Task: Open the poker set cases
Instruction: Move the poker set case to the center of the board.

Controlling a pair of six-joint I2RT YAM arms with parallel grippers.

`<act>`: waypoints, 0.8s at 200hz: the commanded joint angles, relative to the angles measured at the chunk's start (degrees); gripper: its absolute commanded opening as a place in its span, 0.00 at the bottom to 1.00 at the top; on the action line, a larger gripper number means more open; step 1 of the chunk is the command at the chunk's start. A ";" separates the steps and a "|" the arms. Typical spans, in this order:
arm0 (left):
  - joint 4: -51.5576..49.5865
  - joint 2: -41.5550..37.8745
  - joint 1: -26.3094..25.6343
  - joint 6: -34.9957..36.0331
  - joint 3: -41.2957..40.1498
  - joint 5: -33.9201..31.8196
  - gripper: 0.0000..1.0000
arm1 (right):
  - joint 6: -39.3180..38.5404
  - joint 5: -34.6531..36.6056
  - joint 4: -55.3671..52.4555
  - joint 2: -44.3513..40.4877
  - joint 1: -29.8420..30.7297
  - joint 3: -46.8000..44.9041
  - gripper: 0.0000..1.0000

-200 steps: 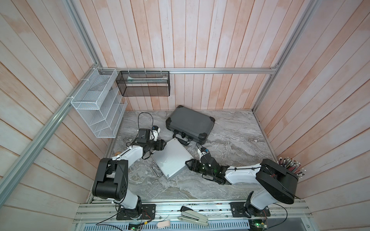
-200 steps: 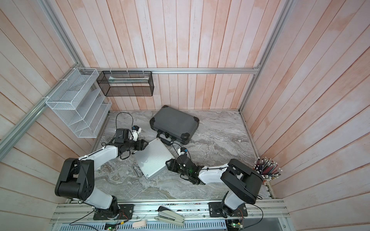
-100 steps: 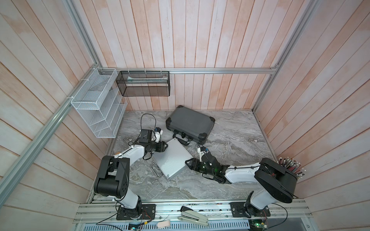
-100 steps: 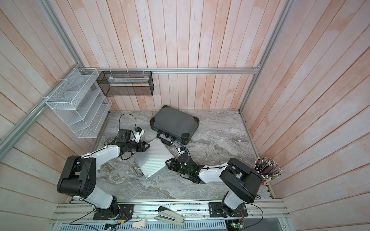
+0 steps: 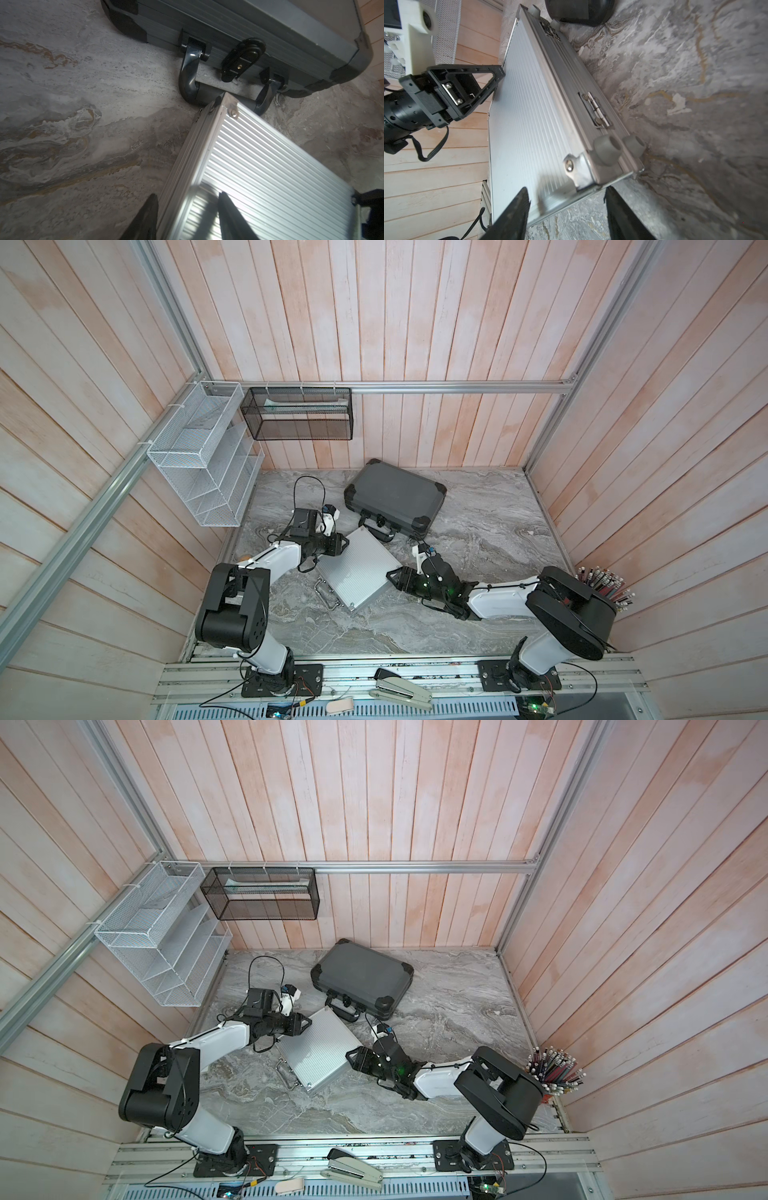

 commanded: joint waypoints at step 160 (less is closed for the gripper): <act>9.10 2.95 -15.91 -19.64 -5.51 0.22 0.48 | -1.37 2.27 -2.50 -11.32 -8.34 -10.19 0.60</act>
